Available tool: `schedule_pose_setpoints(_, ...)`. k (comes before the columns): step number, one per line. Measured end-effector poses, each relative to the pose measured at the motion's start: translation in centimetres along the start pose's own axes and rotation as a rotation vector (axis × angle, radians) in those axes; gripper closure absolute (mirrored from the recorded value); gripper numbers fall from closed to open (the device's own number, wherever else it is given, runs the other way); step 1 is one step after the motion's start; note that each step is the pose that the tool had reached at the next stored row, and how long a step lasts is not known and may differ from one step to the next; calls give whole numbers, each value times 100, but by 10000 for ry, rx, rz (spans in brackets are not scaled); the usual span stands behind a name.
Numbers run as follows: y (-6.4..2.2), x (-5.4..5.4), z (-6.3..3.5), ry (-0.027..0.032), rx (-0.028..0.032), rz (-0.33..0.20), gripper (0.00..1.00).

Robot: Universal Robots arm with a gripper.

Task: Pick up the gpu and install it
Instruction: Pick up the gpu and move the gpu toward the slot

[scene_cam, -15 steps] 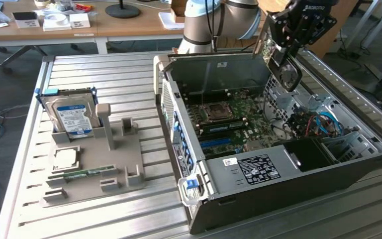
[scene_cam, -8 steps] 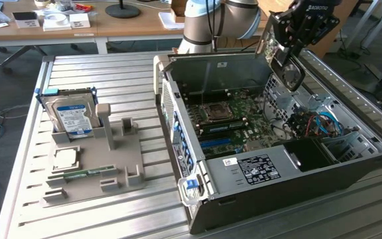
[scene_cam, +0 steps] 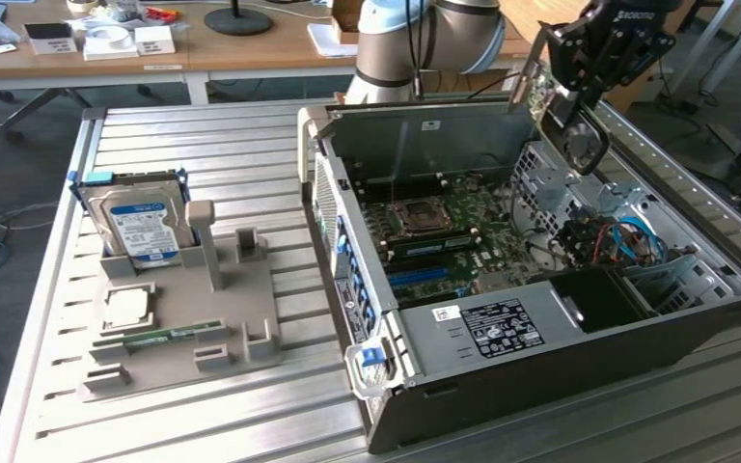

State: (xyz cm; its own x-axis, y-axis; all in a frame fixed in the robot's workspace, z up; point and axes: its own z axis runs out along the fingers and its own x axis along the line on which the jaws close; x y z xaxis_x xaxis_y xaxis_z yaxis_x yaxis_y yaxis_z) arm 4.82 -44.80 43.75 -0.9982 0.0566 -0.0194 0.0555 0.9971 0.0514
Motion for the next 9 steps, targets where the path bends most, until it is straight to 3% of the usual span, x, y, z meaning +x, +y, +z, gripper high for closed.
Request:
schedule_pose_setpoints(5, 7, -122, 3, -1, 0, -1, 73)
schedule_pose_setpoints(9, 9, -160, 3, 0, 1, 0, 73)
